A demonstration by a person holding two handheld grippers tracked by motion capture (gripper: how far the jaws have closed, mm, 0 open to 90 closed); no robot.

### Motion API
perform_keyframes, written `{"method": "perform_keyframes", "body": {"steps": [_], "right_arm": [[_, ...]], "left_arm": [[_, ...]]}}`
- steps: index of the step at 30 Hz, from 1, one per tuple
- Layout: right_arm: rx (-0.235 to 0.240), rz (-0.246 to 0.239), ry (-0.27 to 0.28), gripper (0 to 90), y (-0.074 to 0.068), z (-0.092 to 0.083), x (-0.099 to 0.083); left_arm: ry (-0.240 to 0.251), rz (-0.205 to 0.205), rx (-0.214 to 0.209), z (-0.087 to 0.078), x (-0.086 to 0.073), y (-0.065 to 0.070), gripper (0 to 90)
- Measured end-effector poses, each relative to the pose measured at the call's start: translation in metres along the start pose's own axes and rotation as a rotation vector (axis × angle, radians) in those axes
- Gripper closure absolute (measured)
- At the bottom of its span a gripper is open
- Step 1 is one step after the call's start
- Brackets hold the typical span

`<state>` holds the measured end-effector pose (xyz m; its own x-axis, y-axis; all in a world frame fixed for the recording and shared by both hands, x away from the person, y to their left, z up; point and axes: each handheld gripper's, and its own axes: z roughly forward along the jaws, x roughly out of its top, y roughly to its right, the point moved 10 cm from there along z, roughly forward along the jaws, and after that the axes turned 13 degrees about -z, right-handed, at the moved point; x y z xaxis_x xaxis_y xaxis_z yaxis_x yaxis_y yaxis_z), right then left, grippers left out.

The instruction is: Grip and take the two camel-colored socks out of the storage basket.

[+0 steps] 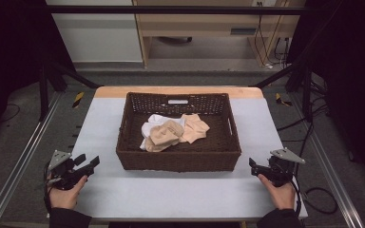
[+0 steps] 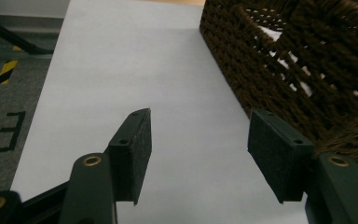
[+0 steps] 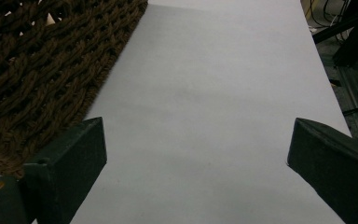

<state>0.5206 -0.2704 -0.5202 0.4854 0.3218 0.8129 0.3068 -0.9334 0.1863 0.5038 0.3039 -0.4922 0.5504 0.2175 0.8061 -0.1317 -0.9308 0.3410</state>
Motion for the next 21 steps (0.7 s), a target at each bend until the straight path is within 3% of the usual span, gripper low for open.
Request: {"method": "perform_keyframes", "body": {"steps": [6, 21], "right_arm": [[-0.017, -0.001, -0.008, 4.6, 0.002, 0.001, 0.000], [-0.020, -0.008, -0.019, 4.5, -0.002, -0.002, -0.001]], "left_arm": [[0.032, 0.014, -0.047, -0.007, 0.016, 0.012, 37.9], [0.079, 0.039, -0.062, -0.021, 0.040, 0.031, 35.7]]}}
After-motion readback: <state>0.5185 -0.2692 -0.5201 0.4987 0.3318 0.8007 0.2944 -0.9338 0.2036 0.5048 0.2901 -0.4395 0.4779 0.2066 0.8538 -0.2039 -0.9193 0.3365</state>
